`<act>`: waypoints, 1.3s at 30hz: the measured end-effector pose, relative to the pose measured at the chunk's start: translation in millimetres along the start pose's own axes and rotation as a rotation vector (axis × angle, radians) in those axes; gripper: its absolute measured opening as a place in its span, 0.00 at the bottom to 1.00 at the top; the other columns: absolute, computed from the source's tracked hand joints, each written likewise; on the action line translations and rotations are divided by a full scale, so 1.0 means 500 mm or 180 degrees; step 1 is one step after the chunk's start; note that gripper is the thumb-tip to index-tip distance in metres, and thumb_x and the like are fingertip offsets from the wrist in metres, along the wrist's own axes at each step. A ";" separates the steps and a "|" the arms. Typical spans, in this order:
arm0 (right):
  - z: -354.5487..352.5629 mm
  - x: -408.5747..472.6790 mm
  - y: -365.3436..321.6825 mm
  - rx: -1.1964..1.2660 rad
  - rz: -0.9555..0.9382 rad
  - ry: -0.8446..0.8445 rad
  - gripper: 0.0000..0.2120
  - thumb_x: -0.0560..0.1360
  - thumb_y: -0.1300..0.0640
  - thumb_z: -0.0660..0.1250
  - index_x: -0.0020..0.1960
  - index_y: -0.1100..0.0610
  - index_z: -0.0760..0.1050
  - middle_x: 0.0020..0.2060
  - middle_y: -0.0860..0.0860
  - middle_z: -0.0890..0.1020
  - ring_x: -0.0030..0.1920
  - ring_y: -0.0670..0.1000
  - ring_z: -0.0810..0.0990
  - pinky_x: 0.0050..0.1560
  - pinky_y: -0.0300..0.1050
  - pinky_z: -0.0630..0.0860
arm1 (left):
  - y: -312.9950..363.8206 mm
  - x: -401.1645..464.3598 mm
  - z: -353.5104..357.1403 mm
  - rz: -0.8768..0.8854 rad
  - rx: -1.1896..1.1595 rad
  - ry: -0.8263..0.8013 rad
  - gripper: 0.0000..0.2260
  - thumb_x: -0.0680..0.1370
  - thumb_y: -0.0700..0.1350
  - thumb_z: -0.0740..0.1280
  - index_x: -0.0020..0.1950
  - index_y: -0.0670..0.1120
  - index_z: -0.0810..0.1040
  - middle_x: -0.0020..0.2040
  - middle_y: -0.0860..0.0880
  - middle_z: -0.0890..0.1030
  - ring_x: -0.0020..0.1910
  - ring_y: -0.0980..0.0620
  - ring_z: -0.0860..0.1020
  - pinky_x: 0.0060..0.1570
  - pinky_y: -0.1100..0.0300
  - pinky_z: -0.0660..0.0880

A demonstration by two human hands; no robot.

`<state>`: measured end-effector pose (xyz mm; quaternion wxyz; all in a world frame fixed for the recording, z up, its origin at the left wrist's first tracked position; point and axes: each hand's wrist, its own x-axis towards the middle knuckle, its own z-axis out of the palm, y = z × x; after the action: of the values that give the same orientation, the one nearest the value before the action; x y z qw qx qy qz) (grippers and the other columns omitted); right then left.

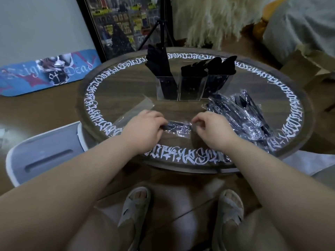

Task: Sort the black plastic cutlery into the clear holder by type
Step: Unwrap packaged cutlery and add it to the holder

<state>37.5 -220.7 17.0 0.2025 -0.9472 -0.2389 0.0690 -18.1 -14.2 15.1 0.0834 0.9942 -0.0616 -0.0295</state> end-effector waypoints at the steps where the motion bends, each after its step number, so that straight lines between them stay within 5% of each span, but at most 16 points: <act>1: -0.001 0.007 -0.001 0.0039 0.0058 0.0090 0.14 0.77 0.60 0.62 0.62 0.55 0.76 0.57 0.51 0.79 0.56 0.52 0.77 0.59 0.44 0.71 | 0.001 0.008 -0.005 0.0036 0.0056 0.0034 0.17 0.80 0.48 0.60 0.70 0.53 0.71 0.72 0.52 0.68 0.71 0.49 0.63 0.70 0.53 0.62; 4: 0.009 0.021 -0.011 0.0265 0.0201 0.0152 0.16 0.78 0.57 0.63 0.66 0.54 0.73 0.58 0.51 0.80 0.58 0.52 0.77 0.62 0.47 0.72 | 0.006 0.022 0.014 -0.0004 0.0029 -0.0172 0.19 0.81 0.48 0.58 0.73 0.54 0.67 0.75 0.52 0.64 0.73 0.49 0.59 0.72 0.52 0.59; 9: 0.042 0.048 -0.017 0.0169 0.0163 -0.0098 0.24 0.77 0.54 0.66 0.72 0.51 0.66 0.63 0.51 0.76 0.59 0.52 0.76 0.60 0.45 0.70 | 0.017 0.030 0.046 -0.0152 -0.0046 0.0062 0.14 0.80 0.50 0.60 0.65 0.56 0.75 0.65 0.53 0.75 0.63 0.48 0.69 0.61 0.48 0.70; 14: 0.048 0.062 -0.011 0.0069 0.0050 -0.0411 0.29 0.74 0.58 0.68 0.73 0.49 0.64 0.64 0.50 0.73 0.59 0.51 0.75 0.60 0.43 0.70 | 0.014 0.037 0.056 -0.0037 0.0118 0.0122 0.16 0.78 0.53 0.64 0.66 0.55 0.73 0.64 0.53 0.74 0.61 0.49 0.69 0.59 0.49 0.71; 21: 0.039 0.057 0.002 -0.0264 -0.0061 -0.0361 0.05 0.75 0.58 0.65 0.47 0.53 0.80 0.48 0.49 0.72 0.47 0.50 0.74 0.49 0.41 0.68 | 0.002 0.031 0.054 -0.0173 -0.0054 0.0072 0.16 0.78 0.52 0.64 0.65 0.55 0.73 0.60 0.53 0.76 0.60 0.49 0.70 0.59 0.51 0.71; 25: 0.035 0.047 0.006 -0.0278 0.0033 -0.0401 0.19 0.78 0.54 0.59 0.29 0.55 0.69 0.39 0.51 0.71 0.38 0.50 0.72 0.43 0.43 0.66 | -0.005 0.027 0.048 -0.0289 0.0032 0.0020 0.16 0.78 0.53 0.64 0.65 0.54 0.74 0.59 0.52 0.75 0.60 0.49 0.69 0.58 0.51 0.71; 30: 0.037 0.043 0.010 -0.0531 0.0004 -0.0254 0.07 0.76 0.52 0.66 0.46 0.54 0.81 0.53 0.52 0.74 0.51 0.53 0.76 0.54 0.48 0.75 | -0.005 0.024 0.044 -0.0464 -0.0105 -0.0063 0.09 0.78 0.51 0.64 0.57 0.53 0.76 0.57 0.51 0.73 0.58 0.49 0.71 0.57 0.51 0.68; 35: 0.037 0.045 0.000 -0.0294 -0.0007 -0.0089 0.08 0.75 0.51 0.67 0.53 0.49 0.81 0.48 0.49 0.71 0.51 0.49 0.72 0.51 0.41 0.69 | -0.005 0.020 0.031 -0.0545 -0.0375 -0.0079 0.05 0.80 0.50 0.62 0.55 0.53 0.72 0.47 0.55 0.74 0.51 0.50 0.75 0.58 0.49 0.69; 39: 0.034 0.050 -0.007 -0.0231 -0.0018 -0.0084 0.11 0.76 0.51 0.67 0.56 0.50 0.81 0.45 0.47 0.70 0.51 0.51 0.75 0.51 0.41 0.68 | -0.003 0.018 0.026 -0.0483 -0.0529 -0.0106 0.07 0.80 0.49 0.62 0.57 0.51 0.72 0.49 0.53 0.78 0.51 0.49 0.76 0.57 0.49 0.71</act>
<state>54.1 -200.0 1.9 0.1650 -0.9522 -0.2465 0.0722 -10.1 -16.1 1.5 0.1620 0.9850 0.0151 -0.0573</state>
